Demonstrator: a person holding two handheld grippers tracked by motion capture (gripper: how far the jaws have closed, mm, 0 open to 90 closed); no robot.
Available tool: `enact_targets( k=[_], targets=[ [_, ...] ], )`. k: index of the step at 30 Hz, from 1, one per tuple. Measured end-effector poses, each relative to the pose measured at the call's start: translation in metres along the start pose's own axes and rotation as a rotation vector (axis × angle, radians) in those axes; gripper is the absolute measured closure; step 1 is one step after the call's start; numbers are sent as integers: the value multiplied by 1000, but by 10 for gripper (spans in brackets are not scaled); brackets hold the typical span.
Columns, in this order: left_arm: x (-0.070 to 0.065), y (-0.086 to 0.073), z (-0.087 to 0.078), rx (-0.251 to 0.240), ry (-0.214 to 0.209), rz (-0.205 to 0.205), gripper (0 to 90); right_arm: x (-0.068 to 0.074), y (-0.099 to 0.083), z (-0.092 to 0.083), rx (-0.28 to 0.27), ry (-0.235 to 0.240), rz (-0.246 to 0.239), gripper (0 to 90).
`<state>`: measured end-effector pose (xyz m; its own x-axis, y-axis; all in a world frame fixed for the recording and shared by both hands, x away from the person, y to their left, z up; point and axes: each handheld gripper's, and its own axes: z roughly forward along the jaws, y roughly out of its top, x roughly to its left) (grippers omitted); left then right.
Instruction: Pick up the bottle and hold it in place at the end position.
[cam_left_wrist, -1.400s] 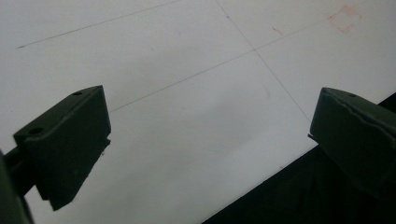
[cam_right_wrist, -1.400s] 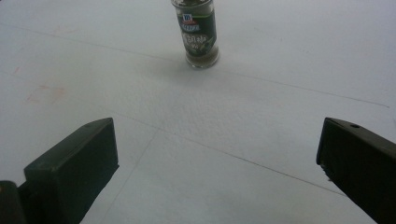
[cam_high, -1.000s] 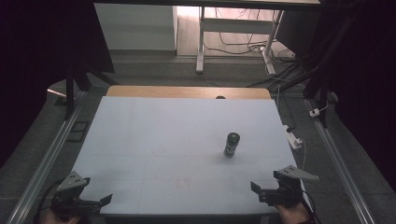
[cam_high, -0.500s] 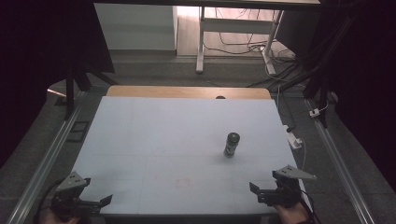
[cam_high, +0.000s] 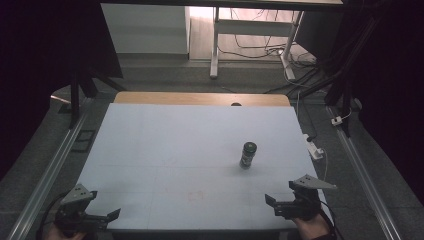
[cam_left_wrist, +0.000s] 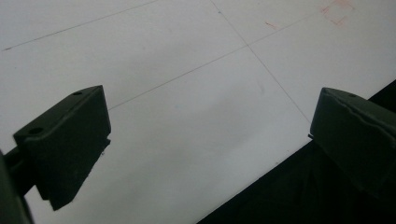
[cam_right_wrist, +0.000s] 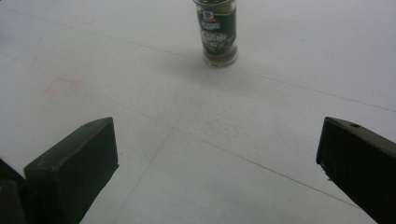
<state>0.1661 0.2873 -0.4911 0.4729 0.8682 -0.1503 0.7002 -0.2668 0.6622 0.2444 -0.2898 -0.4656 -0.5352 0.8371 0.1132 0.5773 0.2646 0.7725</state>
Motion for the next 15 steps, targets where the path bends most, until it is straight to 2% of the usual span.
enact_targets(
  k=[4, 15],
  targets=[
    [0, 0, 0, -2, -2, -3, 0, 1, 3, 3, -3, 34, -7, 0],
    [0, 0, 1, 1, 1, -3, 0, 6, 11, 9, -21, 45, -50, 0]
  ],
)
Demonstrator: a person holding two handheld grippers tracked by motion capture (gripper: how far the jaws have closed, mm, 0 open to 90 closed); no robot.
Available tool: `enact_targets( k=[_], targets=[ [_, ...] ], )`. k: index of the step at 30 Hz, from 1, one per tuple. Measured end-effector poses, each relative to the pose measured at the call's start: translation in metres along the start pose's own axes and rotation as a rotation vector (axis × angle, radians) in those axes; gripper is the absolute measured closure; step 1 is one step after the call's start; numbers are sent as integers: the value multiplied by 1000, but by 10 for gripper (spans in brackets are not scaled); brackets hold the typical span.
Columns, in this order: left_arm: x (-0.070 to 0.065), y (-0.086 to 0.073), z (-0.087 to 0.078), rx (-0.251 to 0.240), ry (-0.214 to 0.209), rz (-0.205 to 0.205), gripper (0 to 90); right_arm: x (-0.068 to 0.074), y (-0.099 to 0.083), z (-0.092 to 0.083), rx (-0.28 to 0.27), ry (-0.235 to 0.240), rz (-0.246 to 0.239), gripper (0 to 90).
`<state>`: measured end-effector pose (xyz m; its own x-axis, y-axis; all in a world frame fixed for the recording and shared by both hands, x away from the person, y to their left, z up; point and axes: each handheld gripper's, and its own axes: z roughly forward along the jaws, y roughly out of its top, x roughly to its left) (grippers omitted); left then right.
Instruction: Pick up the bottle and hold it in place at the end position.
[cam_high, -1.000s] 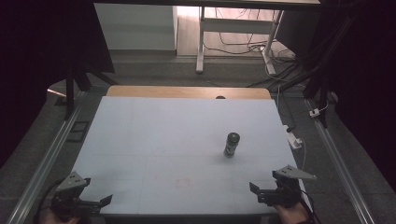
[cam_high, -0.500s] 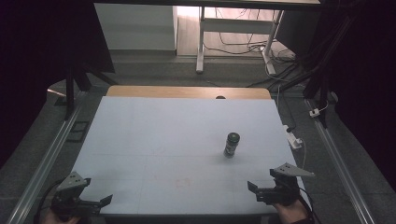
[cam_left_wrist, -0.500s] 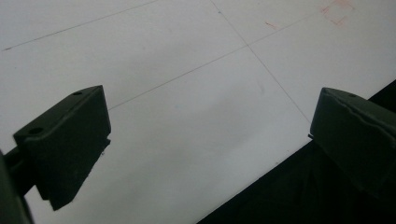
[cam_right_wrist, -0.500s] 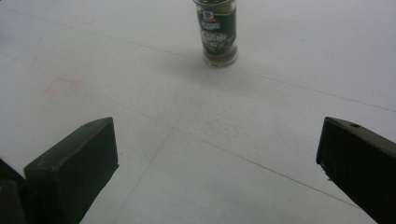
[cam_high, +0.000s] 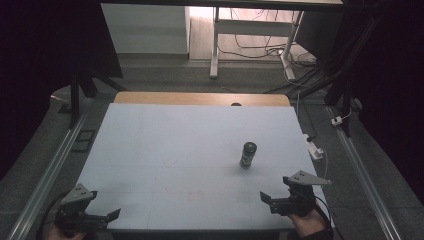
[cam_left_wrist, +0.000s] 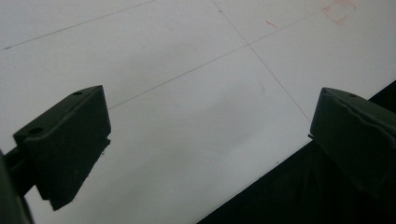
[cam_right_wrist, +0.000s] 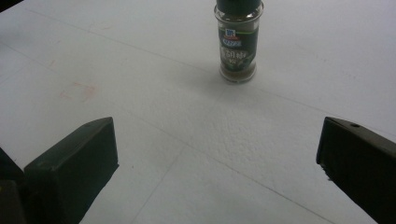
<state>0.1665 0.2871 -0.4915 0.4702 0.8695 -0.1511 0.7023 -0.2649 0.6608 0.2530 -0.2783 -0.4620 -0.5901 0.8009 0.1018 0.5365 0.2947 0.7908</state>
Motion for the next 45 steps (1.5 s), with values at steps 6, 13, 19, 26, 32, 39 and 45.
enact_targets(
  k=[6, 13, 19, 26, 32, 39, 45],
  targets=[
    [0, 0, 0, -1, -3, -1, 0, 1, 6, 5, -10, -4, -22, 0],
    [0, 1, 1, 6, 3, 5, 0, 4, 11, 14, -1, 18, -52, 0],
    [0, 0, 0, 2, -1, -3, 0, 4, 17, 22, -2, 34, -55, 0],
    [1, 0, 0, -2, 1, -6, 0, 3, 24, 29, -13, 46, -58, 0],
    [1, 0, 0, -2, -1, -7, 0, 1, 29, 35, -12, 43, -63, 0],
    [2, 0, 0, -4, -5, -13, 0, -4, 35, 45, -8, 36, -55, 0],
    [2, 0, 0, -5, -7, -14, 0, -7, 40, 62, 3, 35, -77, 0]
  ],
)
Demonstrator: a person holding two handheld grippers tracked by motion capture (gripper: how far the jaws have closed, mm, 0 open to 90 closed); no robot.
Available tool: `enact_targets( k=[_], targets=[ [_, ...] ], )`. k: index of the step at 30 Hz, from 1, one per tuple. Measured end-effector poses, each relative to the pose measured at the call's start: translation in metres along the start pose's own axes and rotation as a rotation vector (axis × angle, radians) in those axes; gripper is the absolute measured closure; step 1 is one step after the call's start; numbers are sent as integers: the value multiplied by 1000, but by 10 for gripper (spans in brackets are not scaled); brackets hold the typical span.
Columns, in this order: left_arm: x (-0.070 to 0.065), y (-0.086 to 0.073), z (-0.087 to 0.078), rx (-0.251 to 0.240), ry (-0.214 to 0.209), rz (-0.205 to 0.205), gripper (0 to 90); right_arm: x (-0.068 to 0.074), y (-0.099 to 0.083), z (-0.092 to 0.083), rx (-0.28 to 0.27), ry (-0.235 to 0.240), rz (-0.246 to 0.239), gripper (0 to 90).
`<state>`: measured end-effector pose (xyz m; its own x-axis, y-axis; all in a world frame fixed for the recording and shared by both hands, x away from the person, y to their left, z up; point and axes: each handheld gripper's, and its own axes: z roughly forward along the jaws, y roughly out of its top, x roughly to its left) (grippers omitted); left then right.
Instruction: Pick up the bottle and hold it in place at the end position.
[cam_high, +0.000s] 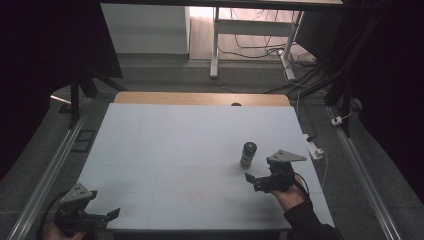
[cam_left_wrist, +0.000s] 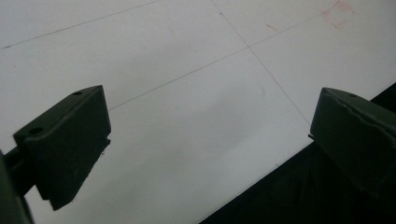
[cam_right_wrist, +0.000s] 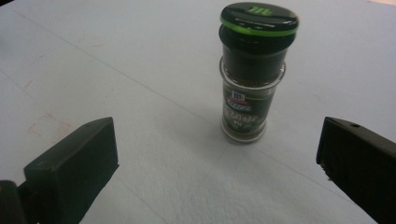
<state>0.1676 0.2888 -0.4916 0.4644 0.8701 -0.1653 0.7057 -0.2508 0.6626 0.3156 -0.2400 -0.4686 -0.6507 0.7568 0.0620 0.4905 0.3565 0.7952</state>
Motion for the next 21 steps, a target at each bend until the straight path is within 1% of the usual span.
enact_targets(
  k=[3, 4, 8, 10, 15, 20, 21],
  targets=[
    [0, 0, 0, 0, -2, 2, 0, -2, 0, 8, 17, -2, 10, 0],
    [0, 0, 0, 0, -2, 0, 0, -2, 0, 8, 17, -2, 10, 0],
    [0, 0, 0, 1, -3, 1, 0, -7, 2, 16, 33, -22, 14, 0],
    [0, 0, 0, 2, -3, 1, 0, -8, 2, 17, 36, -22, 12, 0],
    [0, 0, 0, 2, -3, 4, 0, -16, 3, 29, 69, -31, 10, 0],
    [0, 0, 0, 2, -4, 5, 0, -19, 4, 36, 79, -32, 13, 0],
    [0, 0, 0, 2, -4, 5, 0, -20, 4, 40, 85, -36, 4, 0]
  ],
)
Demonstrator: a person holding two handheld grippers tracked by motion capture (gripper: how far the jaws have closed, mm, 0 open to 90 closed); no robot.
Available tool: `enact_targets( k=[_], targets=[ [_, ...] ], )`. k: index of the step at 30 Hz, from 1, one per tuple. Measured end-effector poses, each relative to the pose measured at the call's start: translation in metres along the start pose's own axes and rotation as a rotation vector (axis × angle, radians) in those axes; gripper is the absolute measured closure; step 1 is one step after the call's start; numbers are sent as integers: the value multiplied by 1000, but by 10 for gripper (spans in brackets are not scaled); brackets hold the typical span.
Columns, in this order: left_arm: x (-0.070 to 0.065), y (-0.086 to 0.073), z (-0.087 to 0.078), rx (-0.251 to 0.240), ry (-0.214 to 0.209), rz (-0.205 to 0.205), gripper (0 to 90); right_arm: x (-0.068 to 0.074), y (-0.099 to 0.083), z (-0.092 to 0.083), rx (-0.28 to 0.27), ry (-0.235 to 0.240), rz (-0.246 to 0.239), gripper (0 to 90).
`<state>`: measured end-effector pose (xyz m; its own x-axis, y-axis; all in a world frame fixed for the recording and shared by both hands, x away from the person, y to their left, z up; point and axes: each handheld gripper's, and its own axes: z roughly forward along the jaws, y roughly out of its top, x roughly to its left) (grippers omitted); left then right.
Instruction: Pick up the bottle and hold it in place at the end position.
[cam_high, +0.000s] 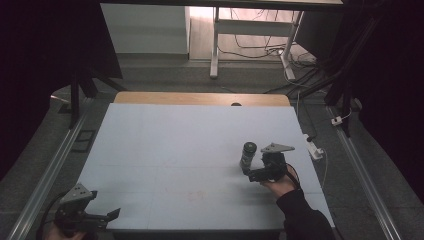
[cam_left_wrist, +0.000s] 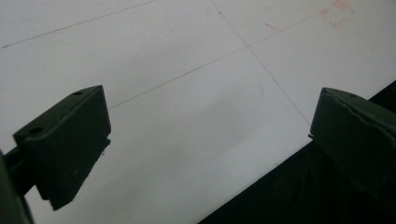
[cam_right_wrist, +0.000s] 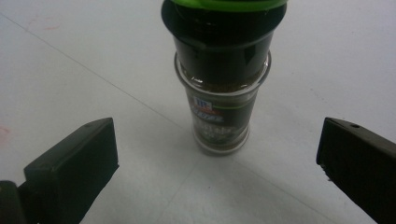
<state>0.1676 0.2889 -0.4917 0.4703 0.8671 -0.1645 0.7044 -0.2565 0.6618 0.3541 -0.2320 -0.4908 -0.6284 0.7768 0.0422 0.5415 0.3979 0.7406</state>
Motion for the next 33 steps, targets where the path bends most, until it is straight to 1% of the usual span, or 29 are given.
enact_targets(
  k=[8, 12, 13, 14, 19, 25, 28, 33],
  targets=[
    [0, 0, 0, 0, 0, 3, 0, -4, 3, 15, 7, -12, -21, 0],
    [0, 0, 0, 2, 0, 4, 0, -7, 3, 21, 11, -14, -12, 55],
    [0, 0, 0, 1, 0, 4, 0, -7, 3, 21, 11, -14, -12, 55],
    [0, 0, 0, 2, 0, 5, 0, -8, 3, 24, 12, -11, -22, 111],
    [-1, 0, 0, 3, 1, 6, 0, -9, 4, 25, 2, 2, -48, 277],
    [-1, 0, 0, 5, 2, 4, 0, -8, 6, 25, -6, 28, -80, 438],
    [-1, 0, 0, 6, 2, 5, 0, -8, 6, 25, -12, 32, -90, 506],
    [-1, 0, 1, 8, 2, 4, 0, -7, 7, 24, -9, 23, -107, 525]
  ],
)
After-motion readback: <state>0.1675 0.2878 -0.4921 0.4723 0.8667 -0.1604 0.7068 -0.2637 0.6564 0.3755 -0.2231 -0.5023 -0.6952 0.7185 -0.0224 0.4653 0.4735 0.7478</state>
